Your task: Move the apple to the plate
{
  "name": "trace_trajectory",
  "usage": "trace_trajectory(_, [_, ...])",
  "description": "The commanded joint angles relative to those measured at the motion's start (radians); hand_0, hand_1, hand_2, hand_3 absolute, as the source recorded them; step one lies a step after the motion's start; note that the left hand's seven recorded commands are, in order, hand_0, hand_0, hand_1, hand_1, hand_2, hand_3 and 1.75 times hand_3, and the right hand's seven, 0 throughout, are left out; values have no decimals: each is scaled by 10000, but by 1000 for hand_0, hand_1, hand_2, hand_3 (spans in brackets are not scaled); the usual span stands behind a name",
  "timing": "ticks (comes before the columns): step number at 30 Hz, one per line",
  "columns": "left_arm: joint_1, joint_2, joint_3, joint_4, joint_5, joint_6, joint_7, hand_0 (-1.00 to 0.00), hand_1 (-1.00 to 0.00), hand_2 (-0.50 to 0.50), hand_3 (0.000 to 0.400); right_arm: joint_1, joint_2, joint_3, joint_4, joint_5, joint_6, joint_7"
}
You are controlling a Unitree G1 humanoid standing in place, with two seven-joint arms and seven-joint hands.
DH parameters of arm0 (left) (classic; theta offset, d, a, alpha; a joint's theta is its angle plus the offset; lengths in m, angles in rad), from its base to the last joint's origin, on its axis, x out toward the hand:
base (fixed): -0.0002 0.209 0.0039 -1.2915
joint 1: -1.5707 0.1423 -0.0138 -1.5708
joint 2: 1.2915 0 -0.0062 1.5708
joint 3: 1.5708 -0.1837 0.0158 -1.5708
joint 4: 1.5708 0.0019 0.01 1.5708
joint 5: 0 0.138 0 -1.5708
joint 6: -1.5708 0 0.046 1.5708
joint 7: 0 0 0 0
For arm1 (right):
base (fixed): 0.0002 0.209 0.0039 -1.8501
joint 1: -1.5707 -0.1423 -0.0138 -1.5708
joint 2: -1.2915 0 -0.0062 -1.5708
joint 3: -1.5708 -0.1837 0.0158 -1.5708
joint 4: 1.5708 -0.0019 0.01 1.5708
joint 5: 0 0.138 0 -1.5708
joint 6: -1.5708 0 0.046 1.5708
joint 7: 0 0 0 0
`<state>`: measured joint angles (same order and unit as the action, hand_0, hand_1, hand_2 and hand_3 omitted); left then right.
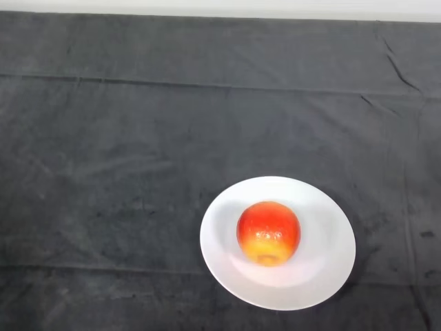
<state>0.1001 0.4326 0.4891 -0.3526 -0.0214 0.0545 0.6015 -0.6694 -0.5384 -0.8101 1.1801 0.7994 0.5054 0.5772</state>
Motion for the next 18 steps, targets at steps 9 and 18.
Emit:
trace_trajectory(9, [-203,-107,298,253,128,-243,-121,0,0,0,0,251,-425,-168,-19,-55,11,27])
trace_trajectory(18, [-185,-112,316,330,121,-334,-144,0,0,0,0,252,-424,-168,-21,-55,11,26])
